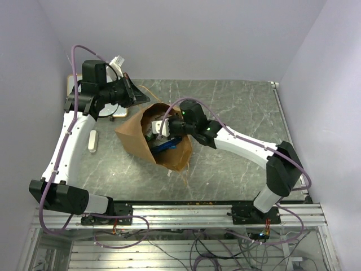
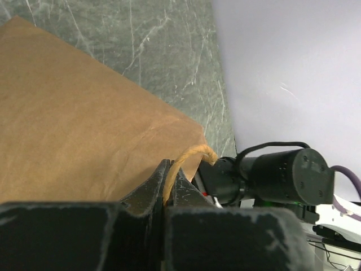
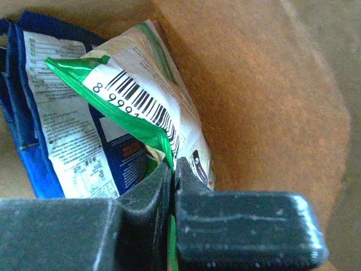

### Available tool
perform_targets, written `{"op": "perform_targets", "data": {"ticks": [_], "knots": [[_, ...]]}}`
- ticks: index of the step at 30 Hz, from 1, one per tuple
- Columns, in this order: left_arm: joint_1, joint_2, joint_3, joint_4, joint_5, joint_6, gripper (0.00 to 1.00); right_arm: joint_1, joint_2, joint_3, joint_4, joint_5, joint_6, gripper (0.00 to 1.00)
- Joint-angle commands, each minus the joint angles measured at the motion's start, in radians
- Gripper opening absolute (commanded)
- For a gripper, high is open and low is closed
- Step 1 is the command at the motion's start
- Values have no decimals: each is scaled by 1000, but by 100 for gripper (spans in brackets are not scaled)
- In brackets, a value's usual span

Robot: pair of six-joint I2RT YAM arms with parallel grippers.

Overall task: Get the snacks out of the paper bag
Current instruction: Take out the snack from the paper bag.

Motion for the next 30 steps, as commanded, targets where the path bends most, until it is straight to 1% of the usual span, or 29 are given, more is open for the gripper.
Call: {"op": "perform_targets", "data": {"ticks": [1, 6, 11, 15, 22, 27, 30], "knots": [[12, 3, 43, 8, -8, -4, 7, 4, -78, 10, -80, -16, 86, 0], [16, 7, 56, 7, -12, -11, 7, 6, -133, 68, -187, -7, 213, 0], [22, 12, 71, -3, -21, -10, 7, 6, -203, 106, -294, 52, 353, 0], [25, 14, 71, -5, -21, -13, 7, 6, -236, 154, -364, 95, 495, 0], [38, 31, 95, -45, -58, -15, 7, 8, -265, 295, -504, 166, 795, 0], [52, 44, 119, -53, -81, -28, 7, 7, -286, 408, -655, 202, 958, 0], [56, 48, 122, -54, -96, -36, 7, 7, -296, 494, -758, 215, 1016, 0]]}}
